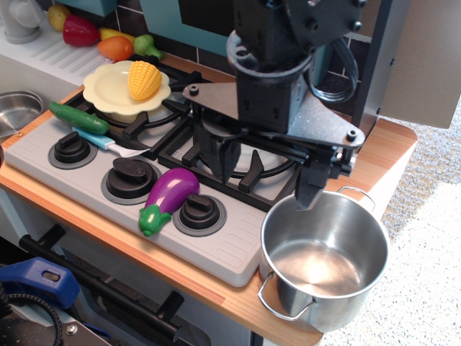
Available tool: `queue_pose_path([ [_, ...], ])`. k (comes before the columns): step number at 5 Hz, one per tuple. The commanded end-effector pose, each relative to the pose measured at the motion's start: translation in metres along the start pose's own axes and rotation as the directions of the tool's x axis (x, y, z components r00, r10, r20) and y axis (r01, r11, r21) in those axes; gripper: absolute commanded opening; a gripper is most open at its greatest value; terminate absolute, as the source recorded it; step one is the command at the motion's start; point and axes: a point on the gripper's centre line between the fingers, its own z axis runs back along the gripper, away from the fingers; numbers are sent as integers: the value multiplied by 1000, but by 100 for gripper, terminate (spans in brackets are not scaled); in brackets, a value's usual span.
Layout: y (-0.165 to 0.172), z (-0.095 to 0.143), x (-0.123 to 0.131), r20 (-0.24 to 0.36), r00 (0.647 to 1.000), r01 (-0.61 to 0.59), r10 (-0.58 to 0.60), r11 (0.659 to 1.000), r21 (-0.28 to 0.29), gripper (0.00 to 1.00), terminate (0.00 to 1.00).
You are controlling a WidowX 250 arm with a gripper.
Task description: Put pot or pan on stove
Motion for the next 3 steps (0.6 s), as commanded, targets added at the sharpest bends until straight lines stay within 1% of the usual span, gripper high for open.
queue_pose_path([
  [1,0,0,0,0,1000,0,0,1000,0,100,0],
  [2,1,-13,3,19,1000,-1,2,1000,-14,100,0],
  [3,2,-30,5,41,999,-10,11,999,-44,100,0],
])
